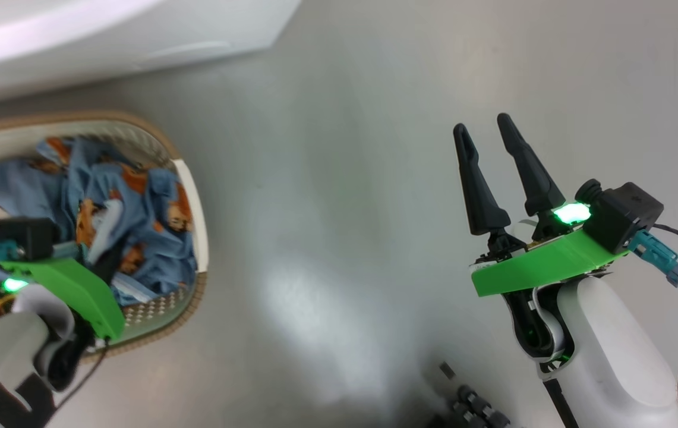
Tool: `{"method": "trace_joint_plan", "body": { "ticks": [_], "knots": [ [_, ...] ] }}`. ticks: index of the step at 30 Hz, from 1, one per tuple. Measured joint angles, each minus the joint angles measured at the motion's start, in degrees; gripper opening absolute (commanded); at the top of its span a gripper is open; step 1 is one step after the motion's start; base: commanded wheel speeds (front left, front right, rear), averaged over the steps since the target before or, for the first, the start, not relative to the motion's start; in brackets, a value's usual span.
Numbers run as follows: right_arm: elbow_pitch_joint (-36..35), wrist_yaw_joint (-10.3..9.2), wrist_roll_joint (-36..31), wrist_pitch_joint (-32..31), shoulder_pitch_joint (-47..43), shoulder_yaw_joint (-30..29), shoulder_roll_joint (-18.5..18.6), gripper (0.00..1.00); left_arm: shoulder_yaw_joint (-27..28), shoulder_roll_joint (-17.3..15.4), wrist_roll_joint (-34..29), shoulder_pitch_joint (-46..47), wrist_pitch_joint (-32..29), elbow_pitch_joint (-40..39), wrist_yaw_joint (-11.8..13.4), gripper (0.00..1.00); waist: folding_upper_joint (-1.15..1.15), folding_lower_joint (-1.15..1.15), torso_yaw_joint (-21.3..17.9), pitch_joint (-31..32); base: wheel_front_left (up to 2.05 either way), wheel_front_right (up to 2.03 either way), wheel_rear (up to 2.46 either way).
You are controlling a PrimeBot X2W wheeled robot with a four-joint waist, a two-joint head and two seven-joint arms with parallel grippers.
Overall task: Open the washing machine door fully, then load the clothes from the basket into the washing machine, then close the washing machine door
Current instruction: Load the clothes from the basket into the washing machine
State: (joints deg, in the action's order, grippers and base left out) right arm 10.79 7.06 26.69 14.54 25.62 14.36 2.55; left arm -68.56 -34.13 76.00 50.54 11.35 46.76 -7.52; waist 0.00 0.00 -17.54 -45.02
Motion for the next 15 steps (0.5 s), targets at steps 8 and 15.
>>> {"method": "trace_joint_plan", "body": {
  "ticks": [8, 15],
  "knots": [
    [3.72, 0.00, -0.45, 0.00, -0.09, -0.70, 0.02, 1.00, 0.41, 0.99, 2.90, -5.04, 2.85, -4.25, 0.00, 0.00, 0.00, 0.00, 2.18, 7.48, 0.00, 0.00, 0.00],
    [6.71, 0.00, -1.49, 0.00, -1.66, -1.77, 0.10, 1.00, 7.44, 1.91, 2.30, -10.40, 2.86, -8.51, 0.00, 0.00, 0.00, 0.00, 4.15, 14.74, 0.00, 0.00, 0.00]
  ]
}}
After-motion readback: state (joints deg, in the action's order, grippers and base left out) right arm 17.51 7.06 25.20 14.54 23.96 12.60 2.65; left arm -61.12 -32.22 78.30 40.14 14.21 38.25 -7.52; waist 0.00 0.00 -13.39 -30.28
